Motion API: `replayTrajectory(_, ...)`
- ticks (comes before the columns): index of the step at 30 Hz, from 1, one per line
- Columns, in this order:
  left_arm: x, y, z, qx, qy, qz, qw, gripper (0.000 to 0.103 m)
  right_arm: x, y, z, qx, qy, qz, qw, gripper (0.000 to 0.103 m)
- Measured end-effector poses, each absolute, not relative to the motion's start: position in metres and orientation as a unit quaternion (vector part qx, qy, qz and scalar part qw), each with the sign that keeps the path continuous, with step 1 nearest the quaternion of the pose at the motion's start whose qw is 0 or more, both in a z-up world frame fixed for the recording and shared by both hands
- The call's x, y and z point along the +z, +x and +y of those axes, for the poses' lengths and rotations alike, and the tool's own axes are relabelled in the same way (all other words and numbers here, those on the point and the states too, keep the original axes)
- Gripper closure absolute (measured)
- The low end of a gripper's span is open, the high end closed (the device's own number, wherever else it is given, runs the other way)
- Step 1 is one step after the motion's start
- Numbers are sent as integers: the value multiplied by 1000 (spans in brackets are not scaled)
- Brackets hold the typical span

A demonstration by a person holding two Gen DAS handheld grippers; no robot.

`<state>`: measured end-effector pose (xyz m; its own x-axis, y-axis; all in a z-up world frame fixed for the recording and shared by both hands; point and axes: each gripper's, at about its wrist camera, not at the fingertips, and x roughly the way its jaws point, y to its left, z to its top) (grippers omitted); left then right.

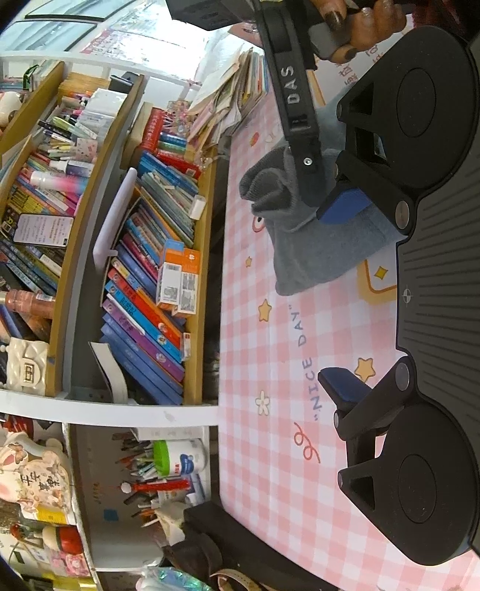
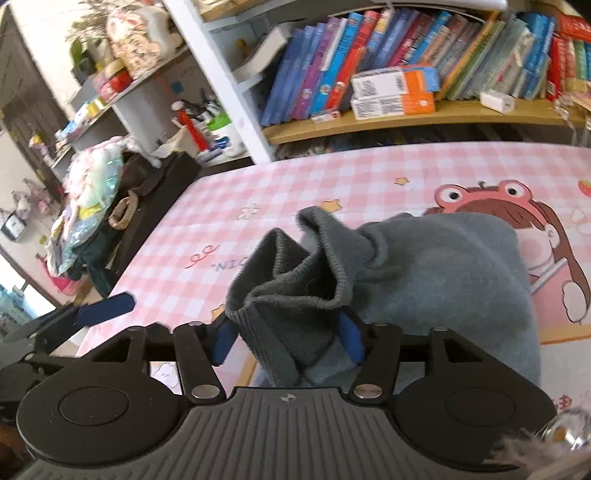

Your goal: Fold clothes

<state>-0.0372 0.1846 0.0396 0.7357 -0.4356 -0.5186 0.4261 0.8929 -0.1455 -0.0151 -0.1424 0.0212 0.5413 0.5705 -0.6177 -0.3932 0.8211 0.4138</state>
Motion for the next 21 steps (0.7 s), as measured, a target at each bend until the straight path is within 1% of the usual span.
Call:
replayTrajectory(2,41,-35,186,-230,-16,276,933,15,26,-19,-144,303,126,376,867,38)
replayTrajectory(5,42,-31,187,-228,-32,271,934,14,36,-26,-158,348,174,337,857,31)
replayTrajectory(9,42,-27,185,-229,-59,272,933,14,45,-30,-173,338,185,314,868,31)
replayTrajectory(15,42,-27,172,-255,-75,264,927,14,40,-28,-202,266,202,325,885,29)
replayTrajectory(21,42,-29,140,-302,-35,241,922,14,20,-23,-232,143,179,381,895,29)
